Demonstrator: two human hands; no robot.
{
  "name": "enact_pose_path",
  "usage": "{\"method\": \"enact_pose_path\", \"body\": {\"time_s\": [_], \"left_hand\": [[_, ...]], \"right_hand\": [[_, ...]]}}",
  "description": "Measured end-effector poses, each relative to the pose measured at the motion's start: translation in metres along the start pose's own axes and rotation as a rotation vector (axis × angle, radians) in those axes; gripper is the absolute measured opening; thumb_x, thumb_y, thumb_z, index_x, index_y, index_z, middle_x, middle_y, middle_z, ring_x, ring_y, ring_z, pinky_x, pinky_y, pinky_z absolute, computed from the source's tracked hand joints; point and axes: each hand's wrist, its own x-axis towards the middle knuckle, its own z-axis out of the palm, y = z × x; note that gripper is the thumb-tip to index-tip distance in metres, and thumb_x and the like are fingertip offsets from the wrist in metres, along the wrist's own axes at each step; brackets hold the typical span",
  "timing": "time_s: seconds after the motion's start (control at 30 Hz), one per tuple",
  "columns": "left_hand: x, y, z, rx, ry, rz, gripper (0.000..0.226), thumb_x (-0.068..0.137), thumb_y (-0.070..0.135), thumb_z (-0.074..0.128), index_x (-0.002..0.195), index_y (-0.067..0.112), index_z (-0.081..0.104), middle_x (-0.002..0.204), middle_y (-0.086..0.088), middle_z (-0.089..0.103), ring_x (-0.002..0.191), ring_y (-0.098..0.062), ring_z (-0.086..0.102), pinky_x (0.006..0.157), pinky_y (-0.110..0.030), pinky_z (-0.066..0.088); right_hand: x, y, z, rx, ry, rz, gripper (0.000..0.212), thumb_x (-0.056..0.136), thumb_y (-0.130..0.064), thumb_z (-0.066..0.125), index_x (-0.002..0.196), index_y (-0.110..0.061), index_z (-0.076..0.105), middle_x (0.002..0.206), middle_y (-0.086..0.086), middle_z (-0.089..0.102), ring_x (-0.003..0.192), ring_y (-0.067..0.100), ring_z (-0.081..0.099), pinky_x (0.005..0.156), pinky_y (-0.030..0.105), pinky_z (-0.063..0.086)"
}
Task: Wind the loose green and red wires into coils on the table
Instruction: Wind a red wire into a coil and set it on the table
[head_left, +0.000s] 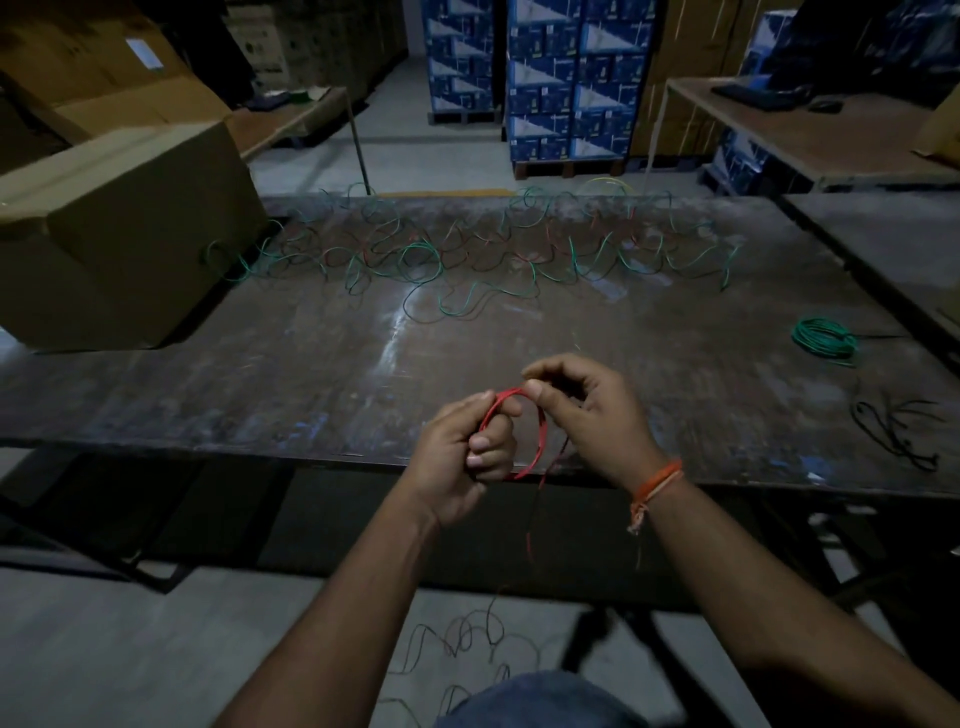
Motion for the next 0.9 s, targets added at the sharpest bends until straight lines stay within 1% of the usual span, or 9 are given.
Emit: {"method": "enact_pose_path", "body": {"time_s": [0.03, 0.1, 0.2, 0.37, 0.47, 0.53, 0.67, 0.8, 0.9], "left_hand": [[-0.001, 0.0, 0.0, -0.025, -0.03, -0.024, 0.034, 0.1, 0.024, 0.037, 0.088, 0.006, 0.063, 0.046, 0.01, 0.032, 0.035, 0.0, 0.025, 0.04, -0.018, 0.01], [-0.002, 0.001, 0.0, -0.083, -0.1, -0.06, 0.032, 0.101, 0.023, 0.035, 0.09, 0.007, 0.061, 0.047, 0.011, 0.034, 0.037, 0.001, 0.026, 0.04, -0.017, 0.013], [-0.002, 0.001, 0.002, -0.202, -0.185, -0.123, 0.028, 0.102, 0.025, 0.036, 0.093, 0.009, 0.057, 0.048, 0.013, 0.035, 0.041, -0.001, 0.021, 0.041, -0.017, 0.017], [0.001, -0.001, 0.004, -0.296, -0.241, -0.177, 0.029, 0.101, 0.028, 0.039, 0.085, 0.013, 0.057, 0.051, 0.013, 0.024, 0.042, -0.003, 0.019, 0.042, -0.018, 0.017], [0.002, 0.001, 0.002, -0.346, -0.238, -0.152, 0.027, 0.101, 0.026, 0.039, 0.081, 0.016, 0.054, 0.051, 0.012, 0.025, 0.042, -0.003, 0.019, 0.043, -0.018, 0.016], [0.003, 0.006, -0.003, -0.444, -0.218, -0.095, 0.023, 0.1, 0.022, 0.04, 0.082, 0.016, 0.052, 0.052, 0.01, 0.026, 0.043, -0.004, 0.02, 0.045, -0.019, 0.016], [0.006, 0.022, -0.022, -0.595, -0.14, 0.012, 0.031, 0.103, 0.02, 0.032, 0.082, 0.014, 0.053, 0.05, 0.007, 0.033, 0.044, -0.005, 0.021, 0.045, -0.019, 0.017], [0.006, 0.036, -0.037, -0.63, -0.006, 0.127, 0.035, 0.105, 0.019, 0.029, 0.08, 0.014, 0.053, 0.049, 0.007, 0.038, 0.041, -0.006, 0.026, 0.043, -0.019, 0.018], [0.008, 0.044, -0.04, -0.545, 0.142, 0.241, 0.018, 0.097, 0.015, 0.043, 0.08, 0.016, 0.051, 0.05, 0.009, 0.038, 0.04, -0.005, 0.033, 0.04, -0.017, 0.022]], "right_hand": [[-0.002, 0.006, 0.003, -0.014, 0.0, 0.029, 0.009, 0.096, -0.02, 0.068, 0.101, -0.016, 0.074, 0.094, 0.004, 0.069, 0.085, 0.012, 0.064, 0.077, 0.028, 0.053], [-0.005, 0.013, 0.007, -0.107, -0.022, 0.025, 0.022, 0.1, -0.035, 0.06, 0.091, -0.02, 0.073, 0.085, -0.001, 0.062, 0.078, 0.009, 0.058, 0.073, 0.028, 0.048], [-0.009, 0.012, 0.014, -0.11, -0.029, 0.06, 0.045, 0.1, -0.052, 0.048, 0.078, -0.015, 0.063, 0.07, -0.006, 0.056, 0.069, 0.008, 0.054, 0.066, 0.038, 0.045], [-0.011, 0.013, 0.017, -0.133, -0.006, 0.053, 0.041, 0.104, -0.045, 0.046, 0.076, -0.017, 0.055, 0.064, -0.01, 0.051, 0.06, 0.006, 0.05, 0.057, 0.033, 0.04], [-0.012, 0.015, 0.013, 0.056, -0.05, 0.149, 0.043, 0.106, -0.04, 0.044, 0.08, -0.01, 0.059, 0.06, -0.004, 0.053, 0.052, 0.009, 0.049, 0.05, 0.022, 0.039], [-0.017, 0.024, 0.007, 0.124, -0.096, 0.249, 0.038, 0.107, -0.031, 0.045, 0.085, -0.004, 0.06, 0.061, 0.0, 0.056, 0.052, 0.01, 0.05, 0.052, 0.021, 0.042], [-0.038, 0.053, -0.003, 0.11, -0.228, 0.346, 0.005, 0.098, -0.005, 0.061, 0.094, -0.008, 0.059, 0.068, 0.003, 0.059, 0.056, 0.014, 0.053, 0.054, 0.023, 0.045], [-0.058, 0.063, -0.014, 0.022, -0.236, 0.377, 0.01, 0.094, 0.002, 0.064, 0.09, -0.007, 0.064, 0.067, 0.001, 0.061, 0.058, 0.005, 0.055, 0.06, 0.024, 0.046], [-0.066, 0.059, -0.024, -0.097, -0.267, 0.316, 0.013, 0.094, -0.005, 0.067, 0.09, -0.017, 0.07, 0.073, 0.001, 0.065, 0.07, 0.009, 0.059, 0.071, 0.031, 0.05]]}}
